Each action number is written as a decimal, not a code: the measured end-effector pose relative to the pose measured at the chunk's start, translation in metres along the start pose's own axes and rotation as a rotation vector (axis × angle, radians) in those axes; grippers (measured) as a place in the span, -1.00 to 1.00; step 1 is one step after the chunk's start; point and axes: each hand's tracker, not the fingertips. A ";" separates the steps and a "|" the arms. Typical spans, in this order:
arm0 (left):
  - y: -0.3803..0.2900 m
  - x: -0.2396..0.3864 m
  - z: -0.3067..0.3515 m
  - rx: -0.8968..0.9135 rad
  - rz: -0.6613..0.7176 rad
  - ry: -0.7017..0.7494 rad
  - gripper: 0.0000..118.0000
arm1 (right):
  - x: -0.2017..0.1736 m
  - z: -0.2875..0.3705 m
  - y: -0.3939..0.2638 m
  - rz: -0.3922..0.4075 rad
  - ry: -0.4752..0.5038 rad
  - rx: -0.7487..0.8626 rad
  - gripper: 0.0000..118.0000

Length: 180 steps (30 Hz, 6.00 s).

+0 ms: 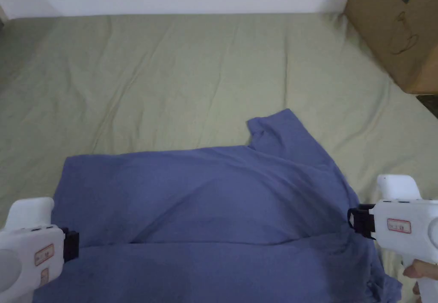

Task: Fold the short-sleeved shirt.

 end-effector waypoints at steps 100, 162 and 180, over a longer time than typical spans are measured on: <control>-0.077 -0.116 0.067 0.041 0.445 -0.189 -0.92 | -0.113 0.026 -0.060 0.115 0.209 0.082 -1.00; 0.006 0.160 -0.009 -0.149 0.090 -0.459 -0.98 | 0.033 0.065 -0.084 -0.210 -0.032 0.126 -1.00; -0.017 0.226 -0.025 -0.270 0.022 -0.740 -0.98 | 0.026 0.067 -0.090 -0.152 -0.024 0.076 -1.00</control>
